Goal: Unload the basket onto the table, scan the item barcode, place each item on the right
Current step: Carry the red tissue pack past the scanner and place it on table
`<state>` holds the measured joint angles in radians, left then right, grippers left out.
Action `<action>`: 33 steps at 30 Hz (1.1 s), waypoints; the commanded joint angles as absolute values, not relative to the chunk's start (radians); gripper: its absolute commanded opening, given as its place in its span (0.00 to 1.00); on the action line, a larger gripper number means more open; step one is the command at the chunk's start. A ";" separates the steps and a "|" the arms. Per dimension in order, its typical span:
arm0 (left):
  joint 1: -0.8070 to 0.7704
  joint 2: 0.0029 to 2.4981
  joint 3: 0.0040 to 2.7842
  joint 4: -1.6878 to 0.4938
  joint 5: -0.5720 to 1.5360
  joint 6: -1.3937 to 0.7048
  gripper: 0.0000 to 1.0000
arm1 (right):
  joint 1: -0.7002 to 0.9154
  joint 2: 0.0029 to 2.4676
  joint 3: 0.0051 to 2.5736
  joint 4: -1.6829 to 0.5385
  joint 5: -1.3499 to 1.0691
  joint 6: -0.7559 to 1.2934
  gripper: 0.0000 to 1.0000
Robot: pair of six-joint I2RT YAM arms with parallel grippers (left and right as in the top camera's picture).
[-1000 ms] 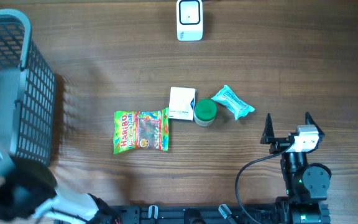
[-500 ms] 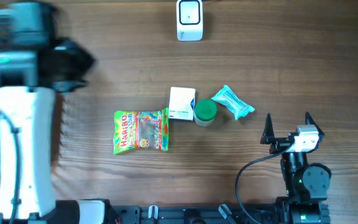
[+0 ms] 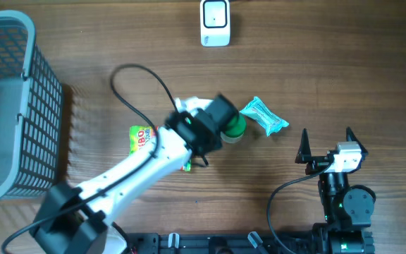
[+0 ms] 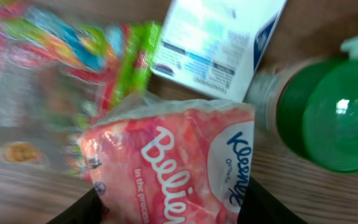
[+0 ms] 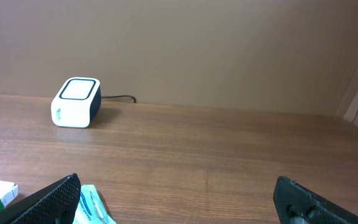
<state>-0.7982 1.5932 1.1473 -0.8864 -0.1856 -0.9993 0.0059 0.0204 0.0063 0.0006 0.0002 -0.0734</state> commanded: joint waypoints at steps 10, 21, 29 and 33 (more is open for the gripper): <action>-0.801 1.579 1.079 -0.729 -0.189 -0.969 1.00 | 0.009 0.014 0.005 0.005 -0.008 -0.078 1.00; -0.525 1.473 1.716 -0.702 -0.580 -0.445 1.00 | 0.009 0.024 0.005 0.006 -0.008 -0.079 1.00; -0.432 1.438 2.016 -0.605 -0.751 -0.071 1.00 | 0.009 0.024 0.005 0.006 -0.009 -0.078 1.00; -0.432 1.346 2.016 -0.645 -0.757 -0.064 1.00 | 0.009 0.024 0.005 0.006 -0.009 -0.078 1.00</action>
